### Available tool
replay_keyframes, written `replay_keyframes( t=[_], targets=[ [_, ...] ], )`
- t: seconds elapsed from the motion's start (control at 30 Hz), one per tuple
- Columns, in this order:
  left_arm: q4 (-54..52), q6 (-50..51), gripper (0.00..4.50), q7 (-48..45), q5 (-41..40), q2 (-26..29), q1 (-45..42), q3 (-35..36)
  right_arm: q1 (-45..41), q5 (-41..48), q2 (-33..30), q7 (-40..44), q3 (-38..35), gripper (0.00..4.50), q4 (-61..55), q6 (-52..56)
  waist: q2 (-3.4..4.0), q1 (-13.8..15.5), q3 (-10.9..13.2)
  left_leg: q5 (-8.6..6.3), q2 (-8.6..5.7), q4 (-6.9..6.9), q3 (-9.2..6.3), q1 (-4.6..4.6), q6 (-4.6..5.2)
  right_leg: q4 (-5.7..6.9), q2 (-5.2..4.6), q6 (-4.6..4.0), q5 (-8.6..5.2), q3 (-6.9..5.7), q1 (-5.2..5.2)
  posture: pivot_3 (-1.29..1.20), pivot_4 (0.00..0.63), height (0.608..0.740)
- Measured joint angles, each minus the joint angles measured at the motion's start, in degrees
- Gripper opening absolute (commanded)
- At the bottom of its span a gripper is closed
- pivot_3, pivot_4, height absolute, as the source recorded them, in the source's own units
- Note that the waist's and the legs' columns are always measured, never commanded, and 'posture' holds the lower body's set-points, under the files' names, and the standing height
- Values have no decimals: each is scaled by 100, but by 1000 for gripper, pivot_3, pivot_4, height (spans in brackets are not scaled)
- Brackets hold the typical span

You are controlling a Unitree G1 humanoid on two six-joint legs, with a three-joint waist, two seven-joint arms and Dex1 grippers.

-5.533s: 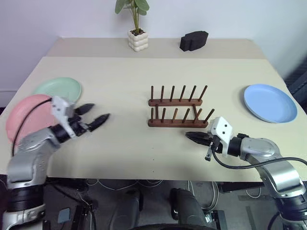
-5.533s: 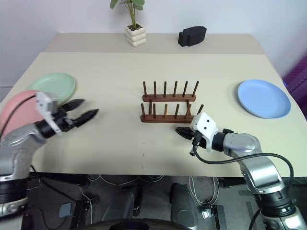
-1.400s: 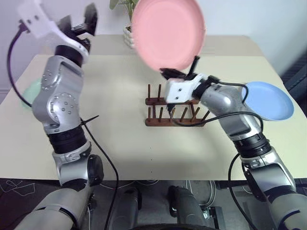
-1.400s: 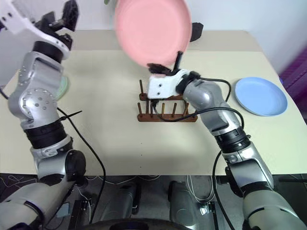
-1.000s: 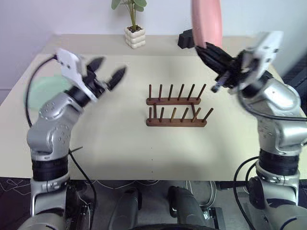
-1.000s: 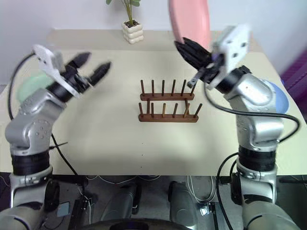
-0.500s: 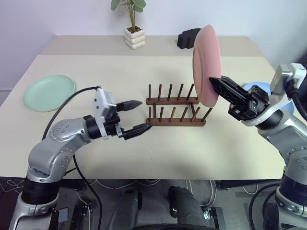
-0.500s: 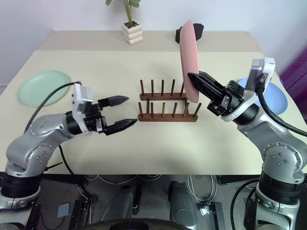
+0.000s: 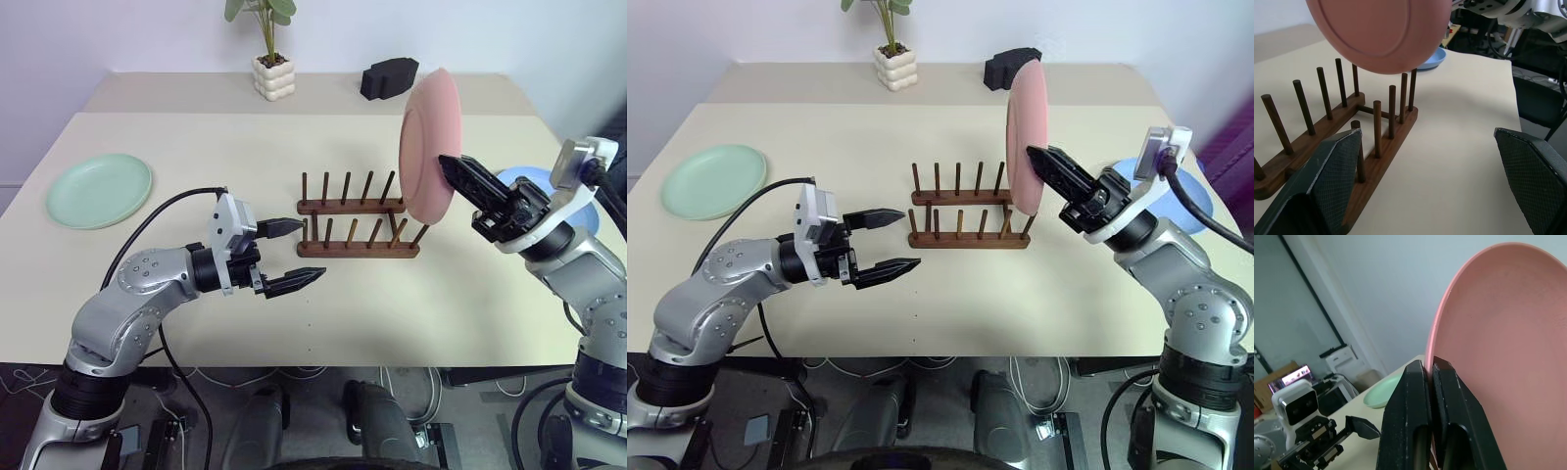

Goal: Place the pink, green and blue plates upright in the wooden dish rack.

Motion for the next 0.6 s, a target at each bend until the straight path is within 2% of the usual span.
replay_keyframes(
  t=[0.3, 0.43, 0.6],
  targets=[
    [-72, 3, 4451, 16, -4, -42, 41, -48, 0, 202, 0, 45, 0, 0, 333, 16, 0, 0, 0, 0, 0, 0, 1, 0, 0, 0, 0, 1, 1, 0, 0, 0, 150, 739],
    [-72, 2, 4500, 22, 2, -57, 41, -98, 0, 242, 0, 56, 0, 1357, 382, 16, 0, -1, 0, 0, 0, 0, 1, 0, 0, 0, 0, 1, 1, 0, 0, 0, 150, 739],
    [-71, -1, 4500, 32, 20, -106, 40, -145, -1, 177, 0, 38, 0, 3988, 449, -19, 0, 0, 0, 0, 0, 0, 1, 0, 0, 0, 0, 1, 1, 0, 0, 0, 150, 739]
  ],
)
